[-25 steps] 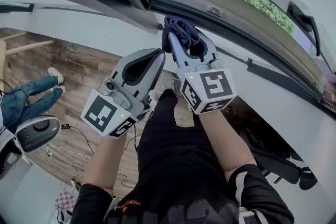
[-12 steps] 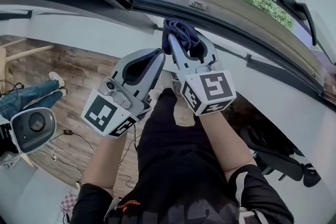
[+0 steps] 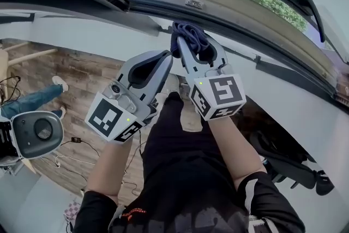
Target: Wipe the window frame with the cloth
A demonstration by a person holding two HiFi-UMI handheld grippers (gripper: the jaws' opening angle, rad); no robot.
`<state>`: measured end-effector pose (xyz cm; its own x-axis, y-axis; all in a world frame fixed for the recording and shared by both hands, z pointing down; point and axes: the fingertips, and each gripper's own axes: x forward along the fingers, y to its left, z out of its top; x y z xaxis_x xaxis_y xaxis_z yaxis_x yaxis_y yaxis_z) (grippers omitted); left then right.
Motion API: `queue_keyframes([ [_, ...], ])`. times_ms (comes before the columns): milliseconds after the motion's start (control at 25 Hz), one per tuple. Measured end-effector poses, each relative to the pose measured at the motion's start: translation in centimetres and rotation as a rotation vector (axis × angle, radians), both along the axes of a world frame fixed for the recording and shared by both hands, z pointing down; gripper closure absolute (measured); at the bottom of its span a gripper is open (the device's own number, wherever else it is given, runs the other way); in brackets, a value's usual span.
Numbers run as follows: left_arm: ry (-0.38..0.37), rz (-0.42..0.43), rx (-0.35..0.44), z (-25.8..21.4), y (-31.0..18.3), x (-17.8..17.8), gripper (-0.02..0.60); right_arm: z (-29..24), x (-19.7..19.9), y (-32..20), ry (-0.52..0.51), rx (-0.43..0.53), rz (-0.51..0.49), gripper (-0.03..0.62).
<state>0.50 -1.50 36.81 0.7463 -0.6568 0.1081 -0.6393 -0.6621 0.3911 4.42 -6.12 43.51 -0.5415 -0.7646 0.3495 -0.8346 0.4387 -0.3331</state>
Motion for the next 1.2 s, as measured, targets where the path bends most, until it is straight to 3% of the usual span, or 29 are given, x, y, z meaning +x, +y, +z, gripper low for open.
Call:
queue_keyframes([
  [640,0.001,0.027,-0.005,0.0,0.5,2.1,0.561,0.0,2.4,0.6,-0.002,-0.007,0.030,0.484],
  [920,0.013,0.028,0.012,-1.1,0.1,1.2,0.561,-1.5,1.8,1.2,-0.003,0.010,0.028,0.484],
  [1200,0.025,0.007,0.040,-2.9,-0.6,-1.1,0.561,-6.0,-0.5,0.5,-0.011,0.092,-0.002,0.484],
])
